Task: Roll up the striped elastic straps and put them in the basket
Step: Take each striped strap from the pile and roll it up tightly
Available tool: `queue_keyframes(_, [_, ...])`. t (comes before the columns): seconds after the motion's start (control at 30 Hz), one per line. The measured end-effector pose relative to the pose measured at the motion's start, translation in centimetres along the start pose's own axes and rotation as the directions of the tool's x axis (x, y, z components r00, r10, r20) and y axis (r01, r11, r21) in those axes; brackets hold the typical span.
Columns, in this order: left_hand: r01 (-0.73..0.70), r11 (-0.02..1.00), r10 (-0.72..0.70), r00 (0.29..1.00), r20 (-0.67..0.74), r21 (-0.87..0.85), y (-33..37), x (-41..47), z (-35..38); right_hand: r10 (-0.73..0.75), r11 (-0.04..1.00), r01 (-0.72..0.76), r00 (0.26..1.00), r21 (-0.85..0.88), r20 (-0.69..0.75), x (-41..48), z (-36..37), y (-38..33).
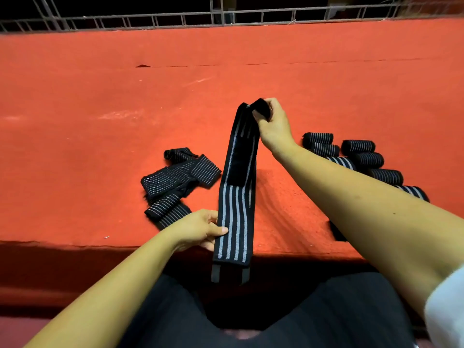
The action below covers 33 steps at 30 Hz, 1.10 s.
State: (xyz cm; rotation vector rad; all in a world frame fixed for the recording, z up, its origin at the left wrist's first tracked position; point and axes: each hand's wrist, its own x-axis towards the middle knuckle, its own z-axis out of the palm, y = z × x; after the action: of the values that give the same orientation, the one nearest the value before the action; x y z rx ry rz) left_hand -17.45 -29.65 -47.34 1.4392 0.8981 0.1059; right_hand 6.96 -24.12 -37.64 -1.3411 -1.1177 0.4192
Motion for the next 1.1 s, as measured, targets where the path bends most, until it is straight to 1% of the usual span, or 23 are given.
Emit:
queue_keyframes(0.07, [0.003,0.993,0.004,0.998,-0.059,0.121,-0.1,0.0,-0.2,0.006,1.000,-0.006,1.000,-0.001,0.002,0.1,0.3,0.2])
queue_keyframes(0.1, [-0.002,0.976,0.023,0.995,-0.095,0.216,0.0,0.1,-0.4,0.007,1.000,-0.007,1.000,-0.004,0.002,0.1,0.4,0.4])
queue_keyframes(0.17, [-0.017,0.894,0.098,0.982,-0.159,0.448,0.2,0.3,-0.7,0.014,1.000,-0.014,1.000,-0.016,0.003,0.3,0.5,0.7])
queue_keyframes(0.2, [-0.015,0.844,0.131,0.975,-0.180,0.537,0.4,0.4,-0.8,0.017,1.000,-0.017,1.000,-0.023,0.003,0.4,0.6,1.0])
queue_keyframes(0.23, [0.000,0.809,0.143,0.970,-0.196,0.588,0.4,0.6,-0.9,0.020,0.999,-0.020,1.000,-0.032,0.002,0.5,0.7,1.2])
queue_keyframes(0.27, [0.012,0.794,0.142,0.969,-0.204,0.608,0.4,0.7,-0.9,0.024,0.999,-0.024,1.000,-0.040,0.001,0.6,0.8,1.5])
queue_keyframes(0.33, [0.031,0.797,0.111,0.974,-0.196,0.603,0.1,0.8,-0.8,0.038,0.997,-0.038,0.999,-0.067,0.000,1.0,1.0,2.1])
queue_keyframes(0.43, [0.031,0.780,0.098,0.980,-0.171,0.625,0.2,0.8,-0.7,0.050,0.992,-0.049,0.999,-0.115,0.008,1.5,1.2,2.8])
queue_keyframes(0.47, [0.038,0.743,0.101,0.980,-0.169,0.669,0.4,0.9,-0.8,0.051,0.990,-0.049,0.999,-0.132,0.014,1.8,1.3,3.1])
queue_keyframes(0.5, [0.049,0.663,0.122,0.977,-0.172,0.747,0.6,1.0,-0.8,0.051,0.988,-0.048,0.998,-0.147,0.021,2.0,1.3,3.4])
queue_keyframes(0.57, [0.080,0.412,0.214,0.960,-0.182,0.908,0.8,1.7,-1.1,0.057,0.984,-0.050,0.998,-0.170,0.034,2.7,1.4,3.9])
queue_keyframes(0.6, [0.063,0.331,0.274,0.948,-0.160,0.941,0.8,2.1,-1.4,0.065,0.982,-0.057,0.997,-0.183,0.037,3.1,1.4,4.3])
queue_keyframes(0.63, [0.013,0.297,0.321,0.940,-0.113,0.955,0.9,2.6,-1.6,0.072,0.979,-0.064,0.997,-0.196,0.034,3.4,1.4,4.6])
queue_keyframes(0.67, [-0.060,0.290,0.349,0.936,-0.047,0.955,1.0,3.1,-2.0,0.080,0.976,-0.072,0.996,-0.206,0.030,3.8,1.4,5.0])
queue_keyframes(0.73, [-0.226,0.279,0.350,0.929,0.121,0.933,1.2,4.3,-3.0,0.100,0.969,-0.092,0.995,-0.228,0.025,4.7,1.4,6.0])
queue_keyframes(0.77, [-0.298,0.294,0.323,0.925,0.199,0.908,1.4,5.0,-3.6,0.109,0.965,-0.098,0.994,-0.242,0.031,5.1,1.5,6.5])
queue_keyframes(0.8, [-0.354,0.335,0.298,0.919,0.258,0.873,1.5,5.7,-4.0,0.118,0.960,-0.104,0.992,-0.260,0.040,5.5,1.6,7.1])
queue_keyframes(0.83, [-0.383,0.397,0.290,0.915,0.281,0.834,1.8,6.4,-4.3,0.130,0.954,-0.110,0.990,-0.279,0.052,5.9,1.7,7.7])
queue_keyframes(0.87, [-0.393,0.438,0.309,0.910,0.275,0.809,1.9,7.2,-4.6,0.146,0.947,-0.122,0.987,-0.297,0.062,6.4,1.9,8.5])
queue_keyframes(0.9, [-0.404,0.435,0.359,0.897,0.256,0.805,2.0,8.0,-4.8,0.164,0.940,-0.135,0.984,-0.313,0.070,6.7,2.0,9.2])
queue_keyframes(1.0, [-0.403,0.276,0.539,0.816,0.207,0.872,1.6,10.0,-4.4,0.222,0.908,-0.187,0.973,-0.376,0.054,8.1,2.8,11.4])
queue_keyframes(1.03, [-0.389,0.228,0.589,0.785,0.192,0.893,1.1,10.5,-4.1,0.248,0.906,-0.212,0.967,-0.367,0.053,8.5,3.1,12.0])
queue_keyframes(1.1, [-0.358,0.173,0.668,0.727,0.158,0.918,-0.1,11.1,-3.6,0.294,0.909,-0.255,0.953,-0.331,0.075,9.5,3.8,13.1])
